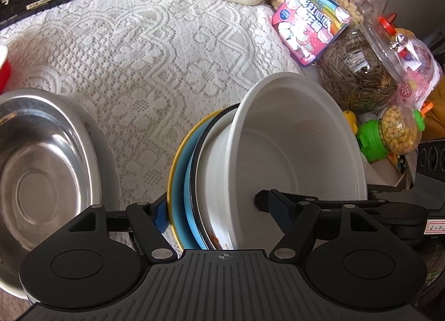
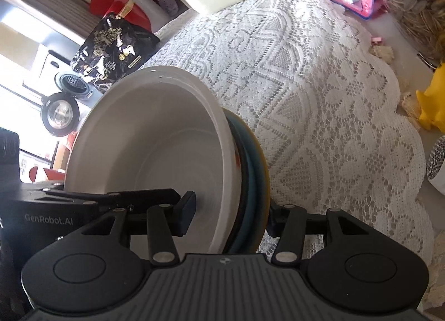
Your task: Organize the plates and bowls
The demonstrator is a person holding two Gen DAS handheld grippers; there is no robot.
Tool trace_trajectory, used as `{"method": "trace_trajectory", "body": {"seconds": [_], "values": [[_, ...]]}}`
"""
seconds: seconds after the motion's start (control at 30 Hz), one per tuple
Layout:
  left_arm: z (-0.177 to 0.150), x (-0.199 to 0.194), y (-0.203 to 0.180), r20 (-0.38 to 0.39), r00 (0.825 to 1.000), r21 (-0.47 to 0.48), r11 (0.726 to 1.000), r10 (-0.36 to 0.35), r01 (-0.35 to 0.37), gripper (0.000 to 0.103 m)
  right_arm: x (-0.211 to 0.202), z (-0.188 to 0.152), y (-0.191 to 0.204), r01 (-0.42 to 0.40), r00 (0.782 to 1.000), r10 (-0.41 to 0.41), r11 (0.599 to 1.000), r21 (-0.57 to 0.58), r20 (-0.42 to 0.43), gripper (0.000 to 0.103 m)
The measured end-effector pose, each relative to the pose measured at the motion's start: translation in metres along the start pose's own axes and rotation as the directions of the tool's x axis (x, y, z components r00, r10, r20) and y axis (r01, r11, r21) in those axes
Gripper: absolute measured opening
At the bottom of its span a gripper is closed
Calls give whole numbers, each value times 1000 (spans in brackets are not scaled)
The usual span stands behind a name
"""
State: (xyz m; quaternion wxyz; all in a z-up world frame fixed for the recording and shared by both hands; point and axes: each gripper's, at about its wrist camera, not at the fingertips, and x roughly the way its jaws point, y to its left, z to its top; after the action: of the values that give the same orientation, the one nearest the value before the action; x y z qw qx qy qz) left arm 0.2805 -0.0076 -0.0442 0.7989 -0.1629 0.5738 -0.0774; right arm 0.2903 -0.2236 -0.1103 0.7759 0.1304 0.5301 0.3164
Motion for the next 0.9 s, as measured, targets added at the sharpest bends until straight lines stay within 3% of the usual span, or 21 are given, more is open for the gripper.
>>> {"method": "trace_trajectory", "body": {"seconds": [0.67, 0.9], "values": [[3, 2, 3, -7, 1000, 12, 1000, -17, 17, 75, 3, 7, -8, -29, 998, 33, 995, 92, -45, 52], [2, 2, 7, -19, 999, -6, 1000, -28, 28, 75, 4, 7, 0, 21, 999, -17, 996, 89, -45, 51]]}}
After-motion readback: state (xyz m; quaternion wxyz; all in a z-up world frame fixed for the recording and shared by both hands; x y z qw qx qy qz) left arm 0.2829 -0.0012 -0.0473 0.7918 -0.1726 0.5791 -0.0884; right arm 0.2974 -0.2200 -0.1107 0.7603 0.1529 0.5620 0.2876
